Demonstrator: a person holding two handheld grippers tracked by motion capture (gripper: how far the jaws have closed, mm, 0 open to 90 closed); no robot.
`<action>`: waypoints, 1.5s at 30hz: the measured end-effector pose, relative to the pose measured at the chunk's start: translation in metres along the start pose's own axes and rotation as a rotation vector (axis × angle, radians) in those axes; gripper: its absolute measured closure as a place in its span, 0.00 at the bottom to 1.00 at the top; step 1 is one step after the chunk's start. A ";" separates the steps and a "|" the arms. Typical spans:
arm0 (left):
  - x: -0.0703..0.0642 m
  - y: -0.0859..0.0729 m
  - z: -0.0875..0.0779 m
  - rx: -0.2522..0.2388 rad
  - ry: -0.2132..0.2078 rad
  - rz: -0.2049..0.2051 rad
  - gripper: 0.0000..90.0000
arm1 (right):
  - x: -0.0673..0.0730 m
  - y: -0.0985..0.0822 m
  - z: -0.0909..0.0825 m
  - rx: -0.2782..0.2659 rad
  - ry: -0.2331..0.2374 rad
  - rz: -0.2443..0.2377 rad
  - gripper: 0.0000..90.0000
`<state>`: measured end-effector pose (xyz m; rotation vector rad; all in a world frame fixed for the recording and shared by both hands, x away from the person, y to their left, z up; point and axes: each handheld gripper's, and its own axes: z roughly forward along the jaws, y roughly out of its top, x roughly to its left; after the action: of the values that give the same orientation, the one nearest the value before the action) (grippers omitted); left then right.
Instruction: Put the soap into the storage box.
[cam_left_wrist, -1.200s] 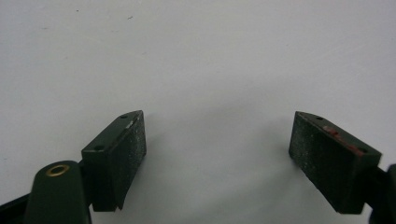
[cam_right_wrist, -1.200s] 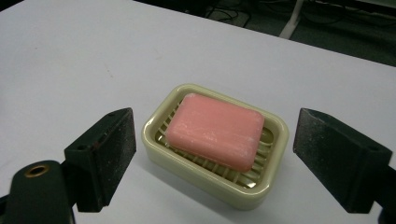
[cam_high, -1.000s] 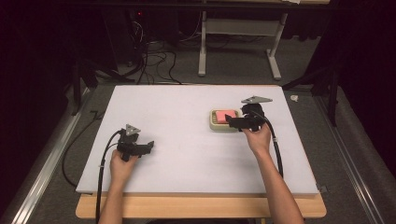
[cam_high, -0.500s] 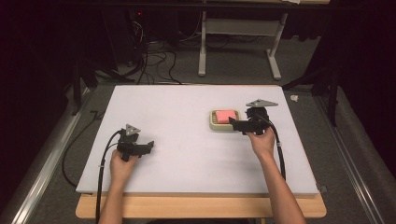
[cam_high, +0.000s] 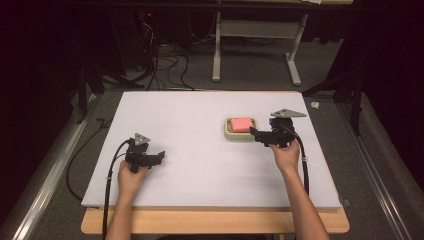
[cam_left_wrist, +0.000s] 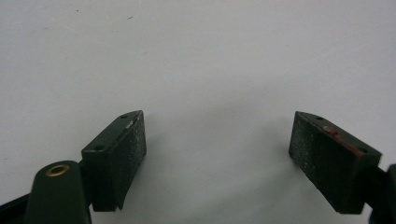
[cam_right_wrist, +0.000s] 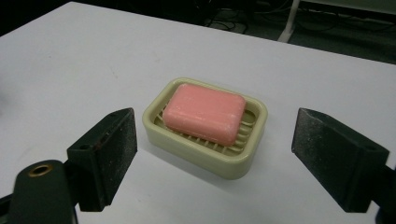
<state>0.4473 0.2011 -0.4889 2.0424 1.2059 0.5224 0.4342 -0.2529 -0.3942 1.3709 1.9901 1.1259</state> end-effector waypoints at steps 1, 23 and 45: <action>0.000 0.000 0.000 0.000 0.000 0.000 0.21 | -0.001 -0.001 -0.001 -0.004 -0.002 0.000 0.17; 0.000 0.000 0.000 0.000 0.000 0.000 0.21 | -0.004 -0.012 -0.023 -0.027 -0.010 0.008 0.17; 0.000 0.000 0.000 0.000 0.000 0.000 0.21 | -0.011 -0.031 -0.048 -0.055 -0.026 0.033 0.17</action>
<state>0.4473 0.2011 -0.4889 2.0421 1.2060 0.5224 0.3865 -0.2856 -0.3941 1.3880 1.9105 1.1639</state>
